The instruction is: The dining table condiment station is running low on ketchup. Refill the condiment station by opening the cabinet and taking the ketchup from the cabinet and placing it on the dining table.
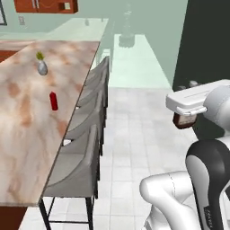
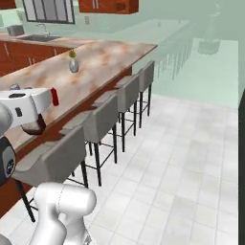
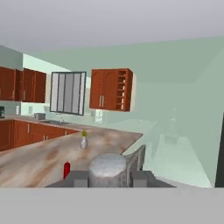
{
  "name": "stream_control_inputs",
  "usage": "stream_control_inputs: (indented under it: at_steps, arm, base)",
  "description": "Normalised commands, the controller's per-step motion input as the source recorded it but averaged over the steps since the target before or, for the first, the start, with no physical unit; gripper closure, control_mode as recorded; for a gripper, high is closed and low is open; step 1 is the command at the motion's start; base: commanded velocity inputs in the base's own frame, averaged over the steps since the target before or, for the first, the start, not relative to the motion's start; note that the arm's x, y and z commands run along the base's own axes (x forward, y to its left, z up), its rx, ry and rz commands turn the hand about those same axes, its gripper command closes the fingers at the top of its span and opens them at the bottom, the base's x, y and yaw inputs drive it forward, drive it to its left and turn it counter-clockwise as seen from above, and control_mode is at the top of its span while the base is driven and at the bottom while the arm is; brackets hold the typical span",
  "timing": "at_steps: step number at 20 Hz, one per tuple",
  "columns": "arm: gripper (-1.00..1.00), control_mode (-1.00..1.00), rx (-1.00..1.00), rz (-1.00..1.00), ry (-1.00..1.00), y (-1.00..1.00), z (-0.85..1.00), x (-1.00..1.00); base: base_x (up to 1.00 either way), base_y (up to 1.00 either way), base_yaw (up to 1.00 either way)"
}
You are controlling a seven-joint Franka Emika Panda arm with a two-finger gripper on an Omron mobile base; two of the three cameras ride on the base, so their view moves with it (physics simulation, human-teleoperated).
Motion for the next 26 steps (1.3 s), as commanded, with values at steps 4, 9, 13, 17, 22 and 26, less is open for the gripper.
stream_control_inputs:
  at_steps: [4, 9, 13, 17, 22, 26]
  arm:
    - [1.00, 1.00, 0.00, 0.00, 0.00, 0.00, 0.00, 0.00]
    - [1.00, 1.00, 0.00, 0.00, 0.00, 0.00, 0.00, 0.00]
    - [1.00, 1.00, 0.00, 0.00, 0.00, 0.00, 0.00, 0.00]
    - [1.00, 1.00, 0.00, 0.00, 0.00, 0.00, 0.00, 0.00]
    - [1.00, 1.00, 0.00, 0.00, 0.00, 0.00, 0.00, 0.00]
    - [1.00, 1.00, 0.00, 0.00, 0.00, 0.00, 0.00, 0.00]
  base:
    - [0.93, -0.76, 0.42]
    - [0.96, -0.74, 0.43]
    - [0.96, -0.69, 0.44]
    - [0.96, -0.63, 0.46]
    - [0.94, -0.56, 0.49]
    - [0.89, -0.44, 0.56]
